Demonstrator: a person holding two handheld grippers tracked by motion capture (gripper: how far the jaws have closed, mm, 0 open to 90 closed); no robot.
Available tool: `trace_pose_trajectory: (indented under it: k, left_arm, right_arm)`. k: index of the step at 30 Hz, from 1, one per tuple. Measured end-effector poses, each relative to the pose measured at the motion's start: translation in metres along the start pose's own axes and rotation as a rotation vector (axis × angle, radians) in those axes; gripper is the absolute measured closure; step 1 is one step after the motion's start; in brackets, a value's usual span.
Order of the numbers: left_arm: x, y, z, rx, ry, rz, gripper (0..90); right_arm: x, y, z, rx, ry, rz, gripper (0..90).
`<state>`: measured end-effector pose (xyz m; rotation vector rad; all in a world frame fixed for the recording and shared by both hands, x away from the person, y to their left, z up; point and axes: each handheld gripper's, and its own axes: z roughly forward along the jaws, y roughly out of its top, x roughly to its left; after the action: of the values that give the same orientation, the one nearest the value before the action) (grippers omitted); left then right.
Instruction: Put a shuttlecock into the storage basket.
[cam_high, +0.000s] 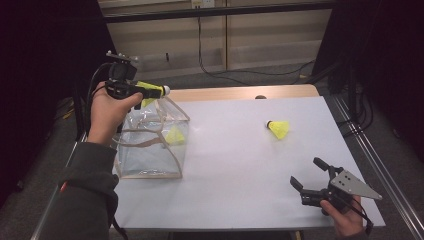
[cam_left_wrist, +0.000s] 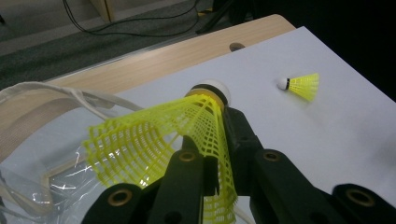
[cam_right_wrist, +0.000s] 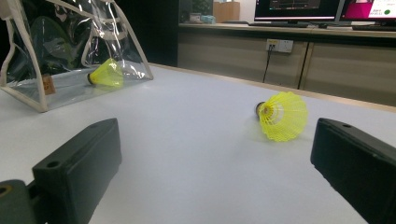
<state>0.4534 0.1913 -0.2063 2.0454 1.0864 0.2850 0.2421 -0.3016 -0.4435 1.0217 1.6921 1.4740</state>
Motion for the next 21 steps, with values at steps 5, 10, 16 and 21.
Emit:
trace_pose_trajectory:
  k: [5, 10, 16, 21]
  left_arm:
    - [0.004, -0.002, -0.002, 0.002, 0.01, -0.007, 85.5]
    - [0.008, -0.003, -0.004, -0.002, 0.027, -0.016, 85.5]
    - [0.013, -0.007, -0.004, -0.003, 0.04, -0.028, 85.5]
    - [0.017, -0.008, -0.003, -0.001, 0.049, -0.041, 85.5]
  right_arm:
    - [0.0, 0.0, 0.0, 0.001, 0.0, -0.001, 1.7]
    - [0.0, 0.0, 0.0, 0.0, 0.0, 0.0, 1.7]
    - [0.0, 0.0, 0.0, 0.001, 0.0, 0.002, 1.7]
    - [0.0, 0.0, 0.0, 0.001, -0.001, 0.002, 1.7]
